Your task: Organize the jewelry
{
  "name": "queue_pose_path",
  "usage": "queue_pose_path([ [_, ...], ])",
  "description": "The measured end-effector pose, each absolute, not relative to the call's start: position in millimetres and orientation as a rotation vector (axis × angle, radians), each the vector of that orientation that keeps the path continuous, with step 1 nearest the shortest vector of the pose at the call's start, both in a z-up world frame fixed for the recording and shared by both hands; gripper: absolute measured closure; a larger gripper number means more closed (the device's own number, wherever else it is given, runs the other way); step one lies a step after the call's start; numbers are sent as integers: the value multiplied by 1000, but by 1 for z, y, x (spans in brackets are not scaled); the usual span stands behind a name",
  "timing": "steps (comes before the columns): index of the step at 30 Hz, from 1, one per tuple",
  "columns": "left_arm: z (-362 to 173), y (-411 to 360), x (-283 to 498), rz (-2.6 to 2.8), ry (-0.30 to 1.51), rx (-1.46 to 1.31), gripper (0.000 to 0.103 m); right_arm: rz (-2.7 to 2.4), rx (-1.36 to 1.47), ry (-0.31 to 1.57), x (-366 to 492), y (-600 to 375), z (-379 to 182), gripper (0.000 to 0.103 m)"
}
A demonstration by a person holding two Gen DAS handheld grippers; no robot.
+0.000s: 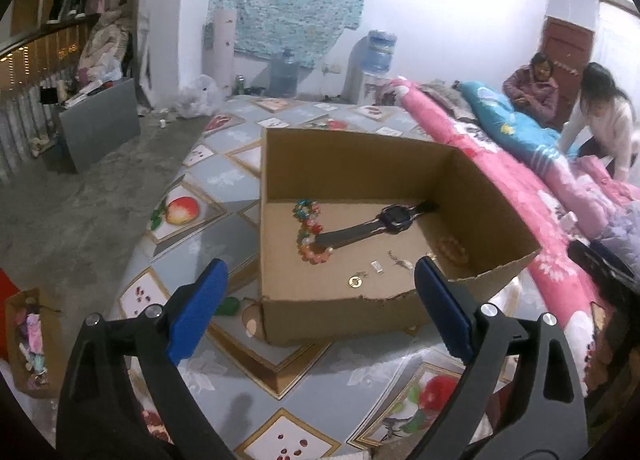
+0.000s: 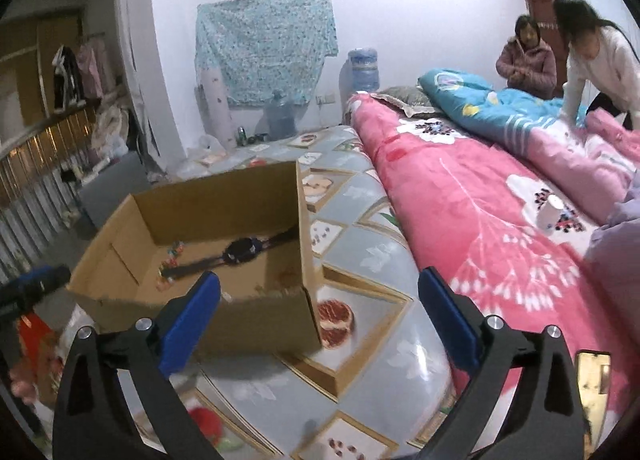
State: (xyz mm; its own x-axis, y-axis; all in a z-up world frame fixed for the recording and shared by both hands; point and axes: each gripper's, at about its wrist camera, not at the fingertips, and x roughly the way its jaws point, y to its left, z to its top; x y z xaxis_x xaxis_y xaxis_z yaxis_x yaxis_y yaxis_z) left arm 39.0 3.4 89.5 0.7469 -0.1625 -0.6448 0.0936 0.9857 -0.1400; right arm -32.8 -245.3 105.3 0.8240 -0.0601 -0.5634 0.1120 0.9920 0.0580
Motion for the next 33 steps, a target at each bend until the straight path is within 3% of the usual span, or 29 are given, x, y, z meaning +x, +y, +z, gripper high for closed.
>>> queue_pose_path([
  [11,78,-22,29,-19,728,77,12,-82,-43,643,-41,-208,83,6],
  [33,37,-27,55,24,969,-6,12,31,60,916,4,-189,58,6],
])
